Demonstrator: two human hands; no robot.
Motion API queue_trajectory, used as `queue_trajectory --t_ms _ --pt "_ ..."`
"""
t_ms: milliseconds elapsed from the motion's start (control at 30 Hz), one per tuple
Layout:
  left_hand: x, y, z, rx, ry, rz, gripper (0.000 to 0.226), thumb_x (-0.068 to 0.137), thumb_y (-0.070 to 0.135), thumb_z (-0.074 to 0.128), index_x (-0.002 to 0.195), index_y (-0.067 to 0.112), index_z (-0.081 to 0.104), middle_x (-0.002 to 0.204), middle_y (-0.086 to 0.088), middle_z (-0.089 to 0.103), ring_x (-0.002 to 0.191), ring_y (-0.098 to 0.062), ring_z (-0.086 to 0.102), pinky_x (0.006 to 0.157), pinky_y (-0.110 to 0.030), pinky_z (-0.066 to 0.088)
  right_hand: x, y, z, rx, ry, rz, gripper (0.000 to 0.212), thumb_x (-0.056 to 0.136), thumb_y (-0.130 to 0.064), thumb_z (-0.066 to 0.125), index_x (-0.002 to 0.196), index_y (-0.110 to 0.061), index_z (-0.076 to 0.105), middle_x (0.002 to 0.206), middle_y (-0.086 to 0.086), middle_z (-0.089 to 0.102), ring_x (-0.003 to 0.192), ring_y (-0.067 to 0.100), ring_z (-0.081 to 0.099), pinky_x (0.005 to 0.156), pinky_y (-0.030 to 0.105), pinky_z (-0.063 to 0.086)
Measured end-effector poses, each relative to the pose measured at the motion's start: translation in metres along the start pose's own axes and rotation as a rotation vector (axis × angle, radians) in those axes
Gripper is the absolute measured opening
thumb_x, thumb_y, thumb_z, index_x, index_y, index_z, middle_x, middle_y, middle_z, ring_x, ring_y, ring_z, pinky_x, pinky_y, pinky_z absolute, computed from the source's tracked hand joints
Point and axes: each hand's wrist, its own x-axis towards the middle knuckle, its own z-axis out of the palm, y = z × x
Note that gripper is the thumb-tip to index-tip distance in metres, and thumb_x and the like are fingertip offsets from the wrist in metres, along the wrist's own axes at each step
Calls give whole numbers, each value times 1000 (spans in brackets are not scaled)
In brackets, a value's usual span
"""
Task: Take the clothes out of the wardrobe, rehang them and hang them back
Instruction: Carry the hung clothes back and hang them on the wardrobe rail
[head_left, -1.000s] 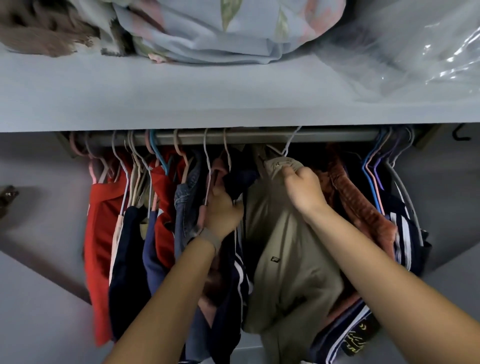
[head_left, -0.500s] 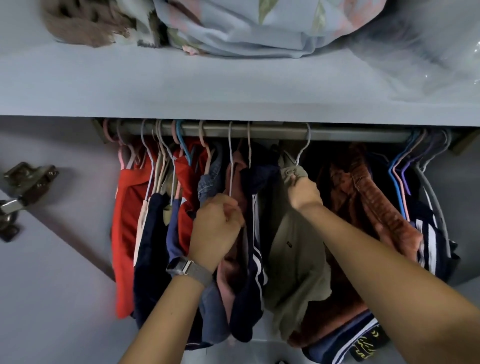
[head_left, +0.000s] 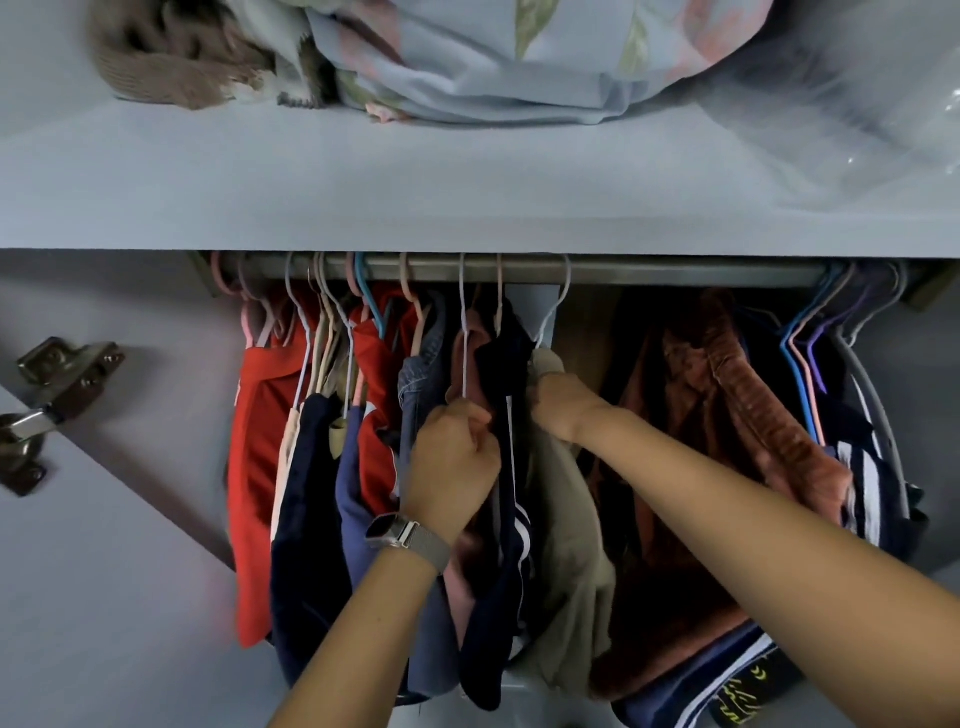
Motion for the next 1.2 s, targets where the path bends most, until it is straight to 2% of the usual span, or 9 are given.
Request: queue_trajectory --t_ms 100,200,300,400,600,800,933,1133,1200 --pt "3 10 9 -11 27 -2 23 77 1 55 95 12 64 94 -5 65 84 -14 61 77 -17 45 -6 2 10 -78 -63 -29 29 99 -8 36 115 3 58 120 19 59 109 31 57 74 24 38" --pt "1 13 4 36 124 38 23 77 6 60 98 15 62 96 -4 61 86 -18 60 77 -27 49 -15 8 5 -198 -78 42 31 98 -17 37 118 -5 57 120 13 59 107 30 59 74 27 44" --pt "-3 3 -19 217 379 101 30 76 19 69 104 12 62 104 -10 57 95 -27 54 79 -32 45 -35 12 -6 -389 182 86 33 95 -36 45 114 -13 60 116 7 61 107 30 60 72 32 45" --pt "2 -15 -33 444 435 -28 49 67 28 76 107 6 60 106 -18 57 92 -38 53 76 -44 45 -47 5 -2 -190 501 -183 29 91 -35 52 112 -15 55 114 6 57 107 27 57 76 35 50" --pt "9 -38 -10 649 288 24 25 68 19 49 84 6 64 98 -11 63 75 -32 57 62 -36 48 -34 -13 45 -69 163 -286 44 96 -44 41 136 -27 37 126 7 52 112 29 56 90 39 48" --pt "15 -29 8 411 213 104 33 81 25 36 87 5 61 100 -11 58 90 -20 40 65 -32 55 -33 -3 57 -122 201 -248 34 97 -29 36 129 -21 45 101 13 67 95 34 64 72 37 49" --pt "10 -30 -3 421 140 177 39 78 26 37 94 3 64 103 -11 59 90 -26 53 76 -37 53 -35 1 45 -121 199 -252 29 97 -36 37 121 -25 50 101 9 67 96 31 63 73 35 51" --pt "-4 -42 -48 423 512 48 39 73 32 57 105 10 58 115 -7 52 103 -26 48 87 -40 42 -33 -3 44 -33 313 -314 50 91 -57 42 133 -29 46 120 3 44 117 26 44 94 34 44" --pt "-3 -52 -50 577 452 -70 47 72 40 56 109 11 59 115 -9 55 104 -31 47 88 -44 36 -33 -8 54 -29 261 -299 53 88 -55 49 133 -29 43 121 4 35 118 26 38 98 34 40"
